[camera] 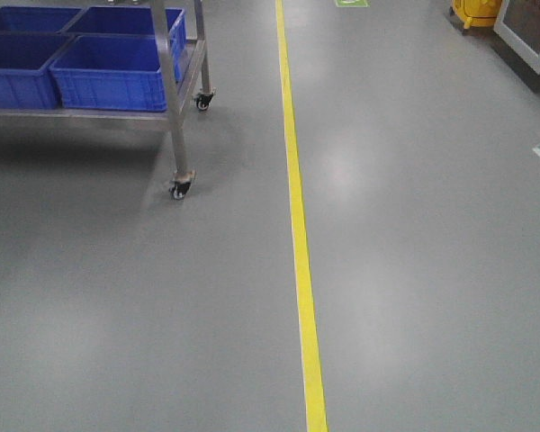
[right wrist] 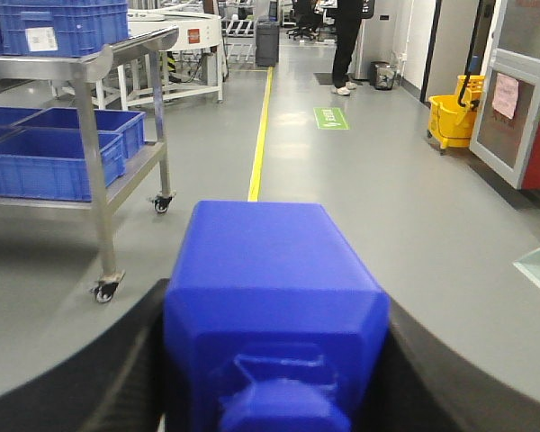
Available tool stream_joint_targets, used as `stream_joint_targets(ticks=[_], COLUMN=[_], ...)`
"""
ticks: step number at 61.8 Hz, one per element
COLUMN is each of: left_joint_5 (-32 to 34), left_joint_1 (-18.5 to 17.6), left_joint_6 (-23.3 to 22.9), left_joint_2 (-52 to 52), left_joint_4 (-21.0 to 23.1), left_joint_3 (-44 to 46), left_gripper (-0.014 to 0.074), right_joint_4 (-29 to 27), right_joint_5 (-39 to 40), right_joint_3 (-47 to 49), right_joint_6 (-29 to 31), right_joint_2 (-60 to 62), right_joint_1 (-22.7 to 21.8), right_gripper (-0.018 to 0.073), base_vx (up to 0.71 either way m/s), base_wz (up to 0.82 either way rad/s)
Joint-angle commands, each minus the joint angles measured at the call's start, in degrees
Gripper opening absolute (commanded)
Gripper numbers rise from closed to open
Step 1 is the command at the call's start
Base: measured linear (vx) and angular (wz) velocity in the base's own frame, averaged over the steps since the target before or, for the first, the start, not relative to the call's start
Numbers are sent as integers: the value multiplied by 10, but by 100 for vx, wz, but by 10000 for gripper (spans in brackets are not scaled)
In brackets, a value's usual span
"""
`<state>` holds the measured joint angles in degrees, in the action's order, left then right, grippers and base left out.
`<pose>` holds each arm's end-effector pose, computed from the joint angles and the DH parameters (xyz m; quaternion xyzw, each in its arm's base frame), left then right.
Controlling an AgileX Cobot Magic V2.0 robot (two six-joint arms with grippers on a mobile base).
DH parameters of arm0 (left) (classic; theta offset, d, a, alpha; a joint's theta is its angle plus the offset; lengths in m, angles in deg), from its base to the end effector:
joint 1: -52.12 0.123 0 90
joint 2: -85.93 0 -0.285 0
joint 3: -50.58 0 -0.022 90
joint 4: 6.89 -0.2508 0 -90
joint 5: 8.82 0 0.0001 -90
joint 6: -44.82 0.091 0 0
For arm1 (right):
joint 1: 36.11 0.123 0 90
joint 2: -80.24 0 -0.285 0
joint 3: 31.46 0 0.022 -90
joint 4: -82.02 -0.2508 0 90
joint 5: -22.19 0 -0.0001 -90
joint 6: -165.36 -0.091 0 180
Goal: Pour parts from conveyor to right shelf
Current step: 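Drive along the yellow-lined aisle carrying the blue part, then turn into the shelf aisle and drive between the blue bin racks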
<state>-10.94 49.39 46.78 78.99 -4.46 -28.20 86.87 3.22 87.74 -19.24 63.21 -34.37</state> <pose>0.0564 -0.0028 0.2014 0.0143 0.6935 -0.0206 0.7200 0.0584 -0.0007 0.2701 -0.0021 0.7474 -0.0001 0.6644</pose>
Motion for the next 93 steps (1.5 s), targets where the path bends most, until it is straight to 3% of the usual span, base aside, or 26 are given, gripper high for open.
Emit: stream_joint_targets(ticks=[1, 59, 93], left_joint_5=[44, 44, 44], left_joint_1=[-5, -5, -5], left_joint_6=[-5, -5, -5], left_joint_2=[6, 6, 6], left_joint_4=[2, 2, 2], left_joint_3=[-18, -18, -18], left_gripper=[-6, -6, -6], right_joint_4=[4, 4, 4], right_joint_5=[49, 47, 47], right_joint_3=[16, 16, 16], right_joint_6=[4, 4, 4], right_joint_2=[-7, -7, -7], right_joint_1=[-3, -3, -3], right_gripper=[-9, -9, -9], base_vx=[79, 67, 42], base_wz=[-4, 16, 88])
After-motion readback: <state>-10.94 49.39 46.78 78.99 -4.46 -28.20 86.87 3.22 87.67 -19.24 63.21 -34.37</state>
